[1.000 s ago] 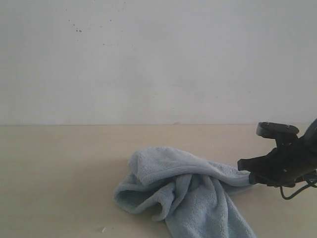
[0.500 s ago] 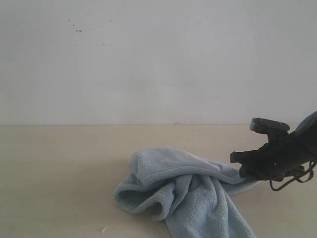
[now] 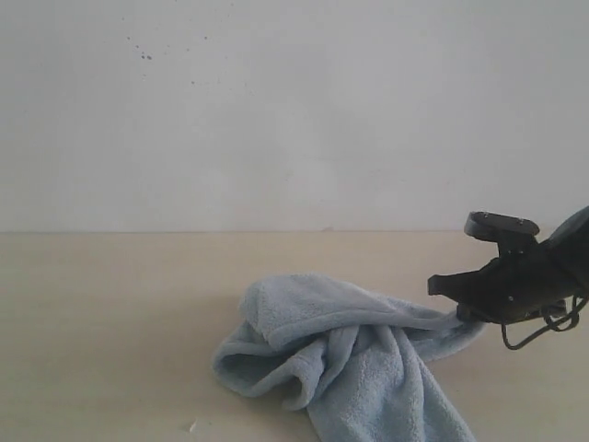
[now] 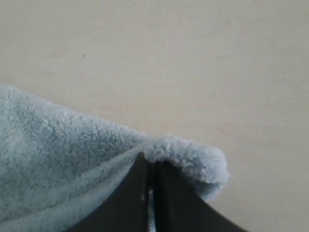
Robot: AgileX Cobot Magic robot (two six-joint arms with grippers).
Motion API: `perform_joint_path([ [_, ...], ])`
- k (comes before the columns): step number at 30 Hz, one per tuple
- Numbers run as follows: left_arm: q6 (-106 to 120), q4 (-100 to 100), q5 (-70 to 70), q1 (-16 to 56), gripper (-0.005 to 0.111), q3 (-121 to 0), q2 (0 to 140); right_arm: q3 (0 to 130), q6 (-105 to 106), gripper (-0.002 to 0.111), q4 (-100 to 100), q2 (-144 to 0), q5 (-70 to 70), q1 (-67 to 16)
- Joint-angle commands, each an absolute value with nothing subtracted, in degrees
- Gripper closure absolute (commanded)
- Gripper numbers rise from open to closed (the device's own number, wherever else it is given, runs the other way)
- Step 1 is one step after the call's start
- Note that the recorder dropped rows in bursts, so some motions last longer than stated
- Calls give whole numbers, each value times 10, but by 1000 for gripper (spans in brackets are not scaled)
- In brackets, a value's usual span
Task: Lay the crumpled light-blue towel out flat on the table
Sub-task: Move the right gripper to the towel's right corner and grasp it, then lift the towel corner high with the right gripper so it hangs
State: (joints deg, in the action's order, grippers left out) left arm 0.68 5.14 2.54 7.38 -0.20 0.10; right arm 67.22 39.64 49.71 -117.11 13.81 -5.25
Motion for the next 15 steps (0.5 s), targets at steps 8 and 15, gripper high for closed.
perform_joint_path([
  [8, 4, 49, 30, 78, 103, 0, 0, 673, 436, 108, 498, -993, 152, -53],
  [15, 4, 49, 30, 78, 103, 0, 0, 612, 476, 108, 497, -829, 117, -52],
])
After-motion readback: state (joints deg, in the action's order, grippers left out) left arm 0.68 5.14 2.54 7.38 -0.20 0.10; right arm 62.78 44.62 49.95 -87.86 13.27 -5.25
